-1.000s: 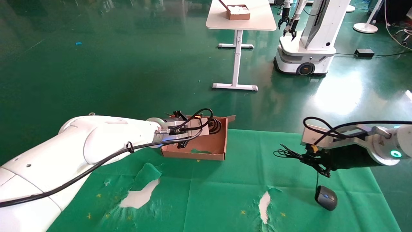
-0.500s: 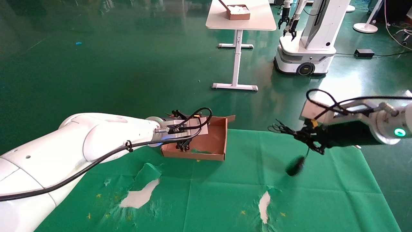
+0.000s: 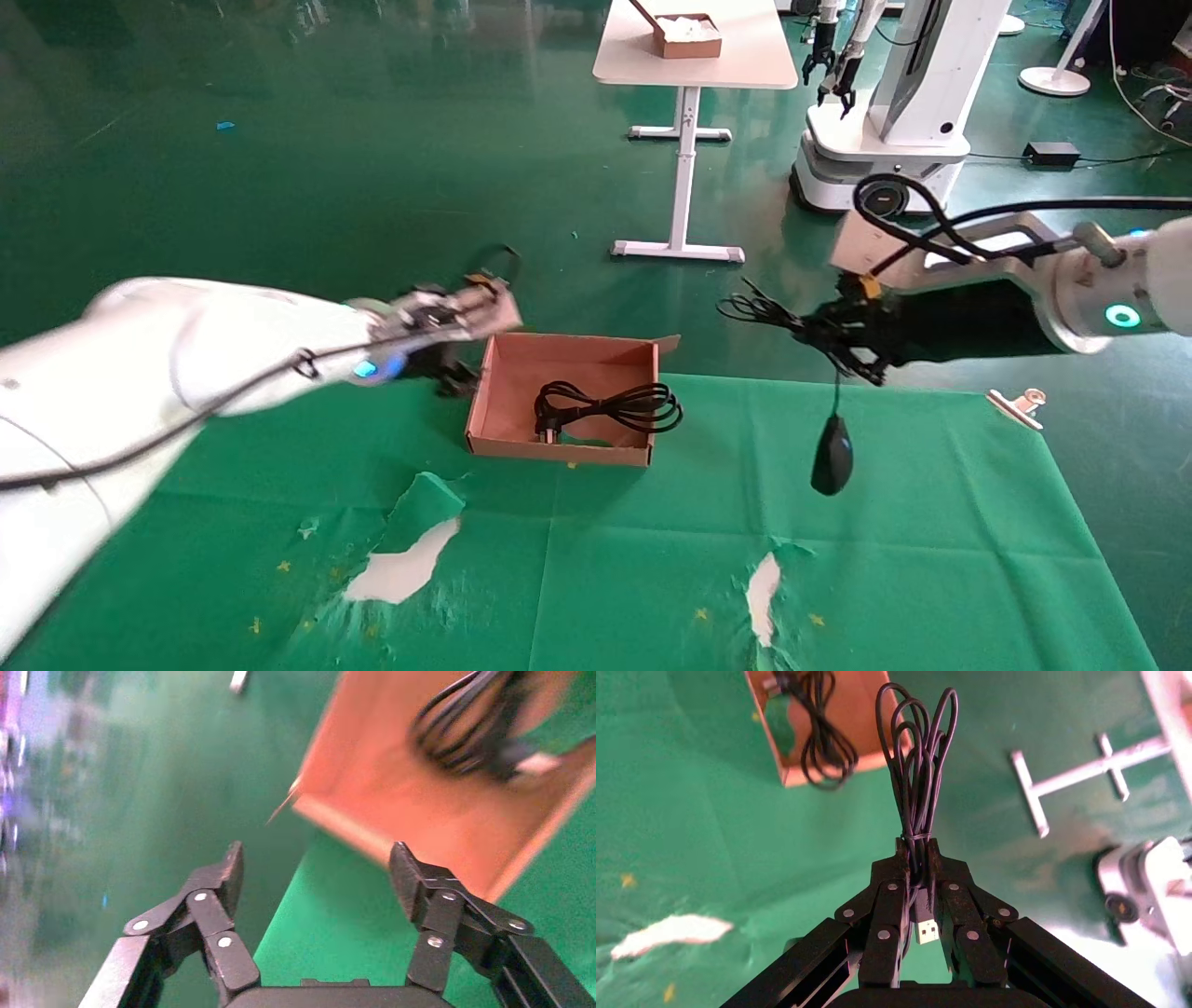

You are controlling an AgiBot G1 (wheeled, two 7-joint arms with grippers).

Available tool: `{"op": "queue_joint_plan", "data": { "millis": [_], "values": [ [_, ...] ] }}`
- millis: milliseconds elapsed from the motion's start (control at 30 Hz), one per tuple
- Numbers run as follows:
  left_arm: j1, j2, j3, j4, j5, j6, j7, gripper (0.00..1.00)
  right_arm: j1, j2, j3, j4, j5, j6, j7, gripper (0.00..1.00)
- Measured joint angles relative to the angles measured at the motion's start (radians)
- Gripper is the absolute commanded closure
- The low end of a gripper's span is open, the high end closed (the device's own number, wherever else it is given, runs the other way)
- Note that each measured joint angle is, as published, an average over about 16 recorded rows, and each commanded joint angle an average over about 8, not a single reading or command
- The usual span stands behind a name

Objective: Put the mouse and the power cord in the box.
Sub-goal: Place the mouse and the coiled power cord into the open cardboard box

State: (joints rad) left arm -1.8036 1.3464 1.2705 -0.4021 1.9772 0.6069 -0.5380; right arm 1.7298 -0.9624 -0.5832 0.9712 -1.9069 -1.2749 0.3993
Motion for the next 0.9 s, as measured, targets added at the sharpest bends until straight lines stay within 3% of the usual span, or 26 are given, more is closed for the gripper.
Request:
{"op": "queue_joint_plan", "data": {
  "millis": [267,533,733,900],
  "values": [
    [-0.048,-0.014,0.028,0.151,0.050,-0.004,-0.065,0.00,0.043,-0.137,-0.006,-0.127,0.024,0.072,-0.118,1.00],
    [-0.053,-0.014,0.055,0.198,0.095,-0.005,-0.105,0.00,0.079,-0.318,-0.039,-0.324,0.060,0.183,-0.287,1.00],
    [-0.053,-0.015,0.062,0.187,0.107,-0.002,-0.126,0.00,0.077,-0.397,-0.114,-0.404,0.137,0.252,-0.379,1.00],
    [-0.052,-0.017,0.067,0.179,0.113,0.000,-0.139,0.00,0.057,-0.413,-0.225,-0.412,0.196,0.309,-0.395,1.00]
  ]
}}
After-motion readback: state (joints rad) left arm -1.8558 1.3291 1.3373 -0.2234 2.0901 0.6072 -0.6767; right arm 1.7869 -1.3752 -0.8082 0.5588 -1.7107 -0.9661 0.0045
